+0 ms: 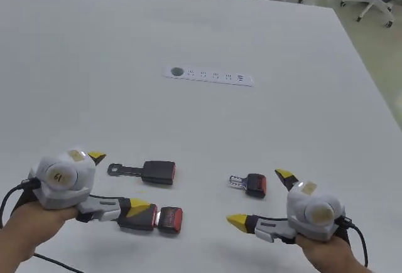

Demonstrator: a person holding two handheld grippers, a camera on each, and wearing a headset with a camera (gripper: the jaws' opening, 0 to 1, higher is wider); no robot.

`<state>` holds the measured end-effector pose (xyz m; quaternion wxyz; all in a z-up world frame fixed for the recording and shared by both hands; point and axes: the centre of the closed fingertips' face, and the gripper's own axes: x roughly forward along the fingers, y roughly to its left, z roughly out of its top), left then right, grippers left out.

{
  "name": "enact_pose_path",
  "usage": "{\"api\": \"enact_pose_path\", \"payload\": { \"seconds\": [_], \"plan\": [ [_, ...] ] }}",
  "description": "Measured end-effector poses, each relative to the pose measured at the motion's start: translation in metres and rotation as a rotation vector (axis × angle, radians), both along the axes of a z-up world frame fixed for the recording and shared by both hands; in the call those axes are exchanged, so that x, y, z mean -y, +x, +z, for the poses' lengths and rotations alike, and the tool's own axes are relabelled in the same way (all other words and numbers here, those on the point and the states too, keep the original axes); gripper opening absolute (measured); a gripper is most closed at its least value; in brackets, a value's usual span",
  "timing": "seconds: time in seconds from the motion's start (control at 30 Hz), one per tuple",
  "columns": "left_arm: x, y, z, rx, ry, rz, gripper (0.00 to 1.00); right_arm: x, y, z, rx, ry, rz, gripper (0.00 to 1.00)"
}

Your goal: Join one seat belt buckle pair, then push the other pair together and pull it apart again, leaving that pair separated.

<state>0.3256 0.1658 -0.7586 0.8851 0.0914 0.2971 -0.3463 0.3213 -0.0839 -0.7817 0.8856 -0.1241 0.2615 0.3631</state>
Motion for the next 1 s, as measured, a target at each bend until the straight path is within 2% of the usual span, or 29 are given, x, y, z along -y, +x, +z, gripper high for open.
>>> {"api": "enact_pose_path", "payload": {
  "seconds": [0.07, 0.1, 0.17, 0.2, 0.23, 0.27, 0.33, 0.5, 0.77, 1.0],
  "plan": [
    [-0.004, -0.004, 0.004, 0.003, -0.006, -0.002, 0.98, -0.001, -0.007, 0.002, 0.001, -0.006, 0.005, 1.00],
    [-0.010, -0.003, 0.000, 0.010, 0.000, -0.011, 0.99, -0.001, -0.010, 0.003, 0.000, -0.004, 0.005, 1.00],
    [-0.011, -0.009, 0.004, 0.022, -0.004, -0.034, 0.99, -0.001, -0.015, 0.006, 0.011, -0.002, 0.002, 1.00],
    [-0.010, -0.010, 0.006, 0.024, -0.018, -0.043, 0.99, -0.001, -0.018, 0.007, 0.014, -0.003, 0.005, 1.00],
    [-0.007, -0.014, 0.010, 0.027, -0.049, -0.066, 0.99, -0.001, -0.020, 0.007, 0.016, -0.007, 0.009, 1.00],
    [-0.006, -0.016, 0.010, 0.024, -0.057, -0.080, 1.00, -0.002, -0.024, 0.007, 0.016, -0.016, 0.020, 1.00],
    [-0.006, -0.021, 0.009, 0.022, -0.034, -0.106, 1.00, -0.002, -0.031, 0.006, 0.009, -0.029, 0.038, 1.00],
    [-0.005, -0.031, 0.010, 0.018, -0.034, -0.147, 0.99, 0.001, -0.041, 0.006, 0.005, -0.043, 0.044, 1.00],
    [-0.016, -0.040, 0.018, 0.030, -0.058, -0.131, 0.99, 0.003, -0.046, 0.007, 0.004, -0.036, 0.011, 1.00],
    [-0.024, -0.048, 0.015, 0.019, -0.058, -0.122, 0.99, -0.002, -0.053, 0.005, 0.000, -0.029, -0.004, 1.00]
  ]
}}
